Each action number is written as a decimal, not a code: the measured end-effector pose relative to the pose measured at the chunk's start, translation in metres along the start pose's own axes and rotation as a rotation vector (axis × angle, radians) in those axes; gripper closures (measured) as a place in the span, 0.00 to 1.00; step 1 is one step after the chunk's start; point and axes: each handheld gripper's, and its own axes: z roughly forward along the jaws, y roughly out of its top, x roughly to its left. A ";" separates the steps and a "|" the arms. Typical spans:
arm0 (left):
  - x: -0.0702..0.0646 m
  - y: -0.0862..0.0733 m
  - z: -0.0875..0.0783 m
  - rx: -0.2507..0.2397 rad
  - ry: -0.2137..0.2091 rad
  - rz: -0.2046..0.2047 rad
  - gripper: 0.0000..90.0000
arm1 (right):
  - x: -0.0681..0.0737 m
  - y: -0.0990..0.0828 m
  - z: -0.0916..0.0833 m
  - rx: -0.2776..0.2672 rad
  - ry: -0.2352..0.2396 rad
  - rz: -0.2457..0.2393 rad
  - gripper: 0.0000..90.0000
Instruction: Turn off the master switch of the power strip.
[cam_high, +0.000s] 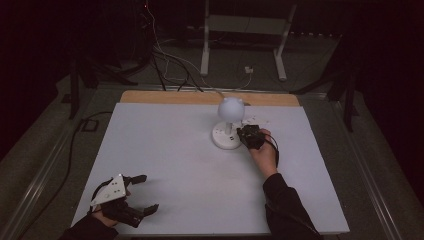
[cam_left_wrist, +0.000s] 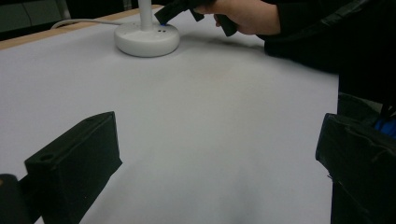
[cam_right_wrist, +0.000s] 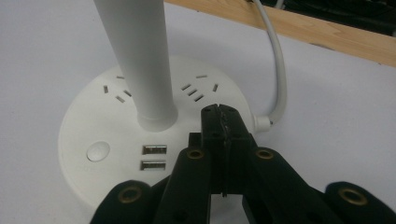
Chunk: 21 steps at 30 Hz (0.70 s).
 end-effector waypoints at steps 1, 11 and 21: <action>0.000 0.000 0.000 -0.001 -0.001 -0.001 0.00 | 0.000 0.000 0.000 -0.001 0.000 0.002 1.00; 0.000 0.000 0.000 0.002 0.002 0.002 0.00 | -0.003 -0.001 -0.001 0.006 -0.012 -0.013 1.00; -0.001 0.000 0.002 0.008 0.000 0.006 0.00 | 0.001 0.002 -0.001 0.025 -0.018 -0.044 1.00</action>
